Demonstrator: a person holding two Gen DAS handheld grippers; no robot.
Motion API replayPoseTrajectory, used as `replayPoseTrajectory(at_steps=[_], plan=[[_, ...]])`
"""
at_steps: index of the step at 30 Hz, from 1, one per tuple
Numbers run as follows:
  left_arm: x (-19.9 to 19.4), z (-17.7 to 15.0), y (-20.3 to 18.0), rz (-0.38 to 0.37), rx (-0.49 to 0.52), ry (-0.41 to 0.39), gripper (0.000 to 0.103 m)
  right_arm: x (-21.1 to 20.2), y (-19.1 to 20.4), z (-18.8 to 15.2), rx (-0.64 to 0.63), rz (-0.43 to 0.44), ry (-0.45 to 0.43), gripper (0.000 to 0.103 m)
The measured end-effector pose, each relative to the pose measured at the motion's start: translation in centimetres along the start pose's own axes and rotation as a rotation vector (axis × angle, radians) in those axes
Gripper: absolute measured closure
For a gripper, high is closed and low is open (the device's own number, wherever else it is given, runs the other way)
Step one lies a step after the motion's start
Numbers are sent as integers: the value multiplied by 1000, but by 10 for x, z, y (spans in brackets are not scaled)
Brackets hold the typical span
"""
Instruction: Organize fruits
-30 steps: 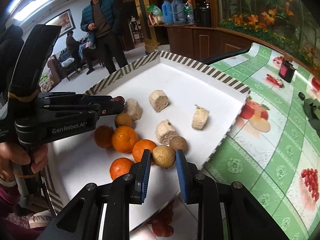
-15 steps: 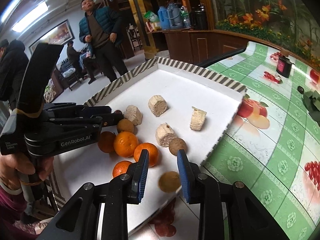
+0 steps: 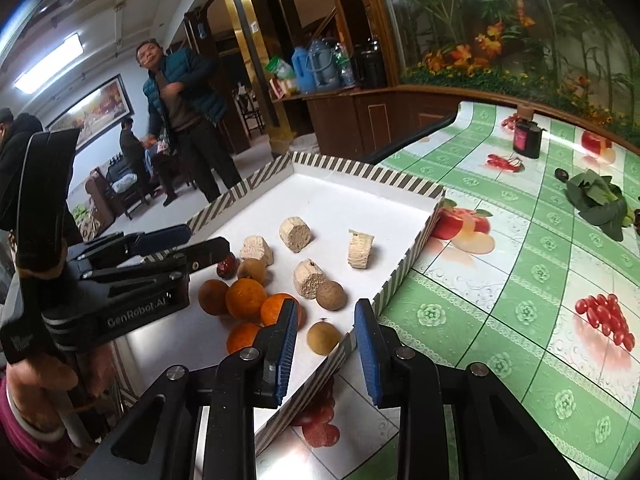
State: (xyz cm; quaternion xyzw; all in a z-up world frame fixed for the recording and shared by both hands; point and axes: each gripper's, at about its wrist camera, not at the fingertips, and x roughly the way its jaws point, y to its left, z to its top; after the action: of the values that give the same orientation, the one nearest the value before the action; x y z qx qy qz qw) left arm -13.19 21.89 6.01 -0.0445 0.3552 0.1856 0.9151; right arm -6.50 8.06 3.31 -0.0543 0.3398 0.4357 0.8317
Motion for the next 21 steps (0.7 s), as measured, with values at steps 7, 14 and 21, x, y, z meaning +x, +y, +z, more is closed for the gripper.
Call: replayPoseTrajectory(at_steps=[7, 14, 21], plan=[[-8, -5, -13, -18, -1, -13, 51, -11, -2, -5, 14, -16, -27, 75], [-7, -9, -17, 10, 0, 7, 51, -10, -5, -10, 19, -18, -21, 75], [-10, -12, -14, 9, -3, -2, 51, -6, -3, -12, 8, -14, -7, 75]])
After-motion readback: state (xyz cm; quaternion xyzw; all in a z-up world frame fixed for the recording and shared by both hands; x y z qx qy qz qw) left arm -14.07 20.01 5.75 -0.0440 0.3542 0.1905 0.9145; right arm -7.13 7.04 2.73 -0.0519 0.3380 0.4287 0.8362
